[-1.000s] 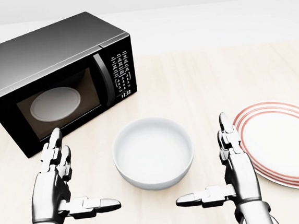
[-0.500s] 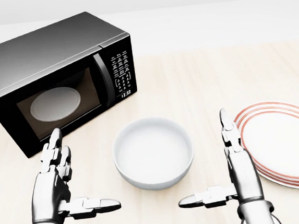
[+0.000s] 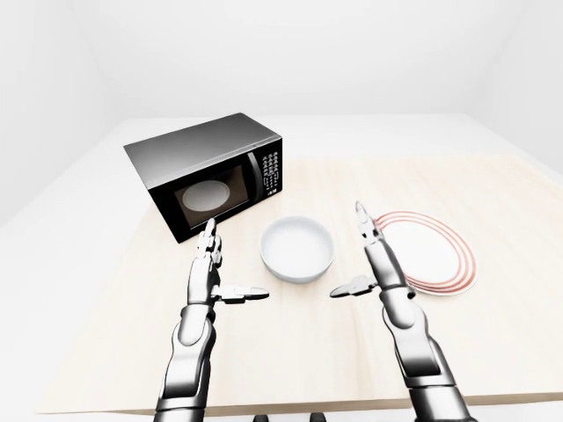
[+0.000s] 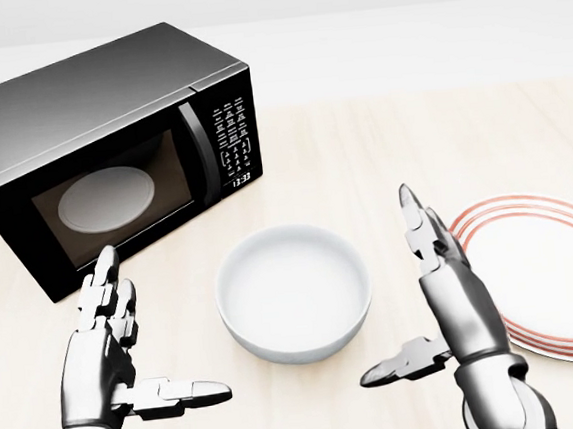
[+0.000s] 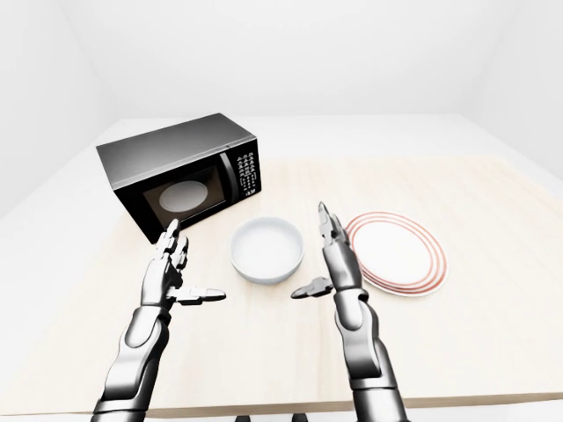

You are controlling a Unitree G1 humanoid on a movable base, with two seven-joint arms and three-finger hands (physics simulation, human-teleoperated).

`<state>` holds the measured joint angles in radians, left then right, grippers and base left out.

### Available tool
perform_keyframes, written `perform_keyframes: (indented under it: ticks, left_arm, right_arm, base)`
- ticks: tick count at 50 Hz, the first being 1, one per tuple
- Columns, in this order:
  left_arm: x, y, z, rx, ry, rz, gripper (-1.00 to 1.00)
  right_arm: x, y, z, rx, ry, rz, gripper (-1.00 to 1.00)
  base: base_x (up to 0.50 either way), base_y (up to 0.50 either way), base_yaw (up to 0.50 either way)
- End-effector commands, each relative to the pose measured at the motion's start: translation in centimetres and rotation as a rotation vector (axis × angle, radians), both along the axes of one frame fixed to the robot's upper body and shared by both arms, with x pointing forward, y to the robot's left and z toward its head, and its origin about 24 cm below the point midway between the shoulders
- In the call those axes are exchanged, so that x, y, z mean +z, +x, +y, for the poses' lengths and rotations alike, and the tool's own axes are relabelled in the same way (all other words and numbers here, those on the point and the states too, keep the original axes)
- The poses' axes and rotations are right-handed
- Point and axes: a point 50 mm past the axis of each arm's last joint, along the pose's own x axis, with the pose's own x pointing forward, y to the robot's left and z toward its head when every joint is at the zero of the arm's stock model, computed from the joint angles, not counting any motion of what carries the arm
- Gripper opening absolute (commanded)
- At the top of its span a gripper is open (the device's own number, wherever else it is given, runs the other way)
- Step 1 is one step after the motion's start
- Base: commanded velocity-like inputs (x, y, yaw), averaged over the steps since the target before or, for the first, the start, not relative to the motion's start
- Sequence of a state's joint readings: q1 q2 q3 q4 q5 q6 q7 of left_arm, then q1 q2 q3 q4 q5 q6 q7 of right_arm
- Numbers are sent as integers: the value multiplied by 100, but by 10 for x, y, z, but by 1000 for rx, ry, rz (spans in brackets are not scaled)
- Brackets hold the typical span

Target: Pick up the white bowl and put it on the plate.

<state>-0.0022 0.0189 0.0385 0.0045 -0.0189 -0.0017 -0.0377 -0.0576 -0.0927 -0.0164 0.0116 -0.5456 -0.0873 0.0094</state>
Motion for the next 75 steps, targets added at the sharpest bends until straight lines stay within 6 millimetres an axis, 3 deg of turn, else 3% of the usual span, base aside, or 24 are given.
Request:
perform_keyframes:
  ticks: [1,9,31,51,75]
  left_arm:
    - [0,0,0,0,0,0,100]
    - [0,0,0,0,0,0,100]
    - [0,0,0,0,0,0,100]
    - [0,0,0,0,0,0,100]
    - [0,0,0,0,0,0,100]
  right_arm:
    - [12,10,-3,26,-234,-18,100]
    - [29,18,-2,45,-313,-59,100]
    - [34,33,4,88,-489,-31,100]
    - [32,33,20,280,-539,122,100]
    - [51,33,39,456,-618,200,100]
  base:
    - [0,0,0]
    - [0,0,0]
    - [0,0,0]
    - [0,0,0]
    - [0,0,0]
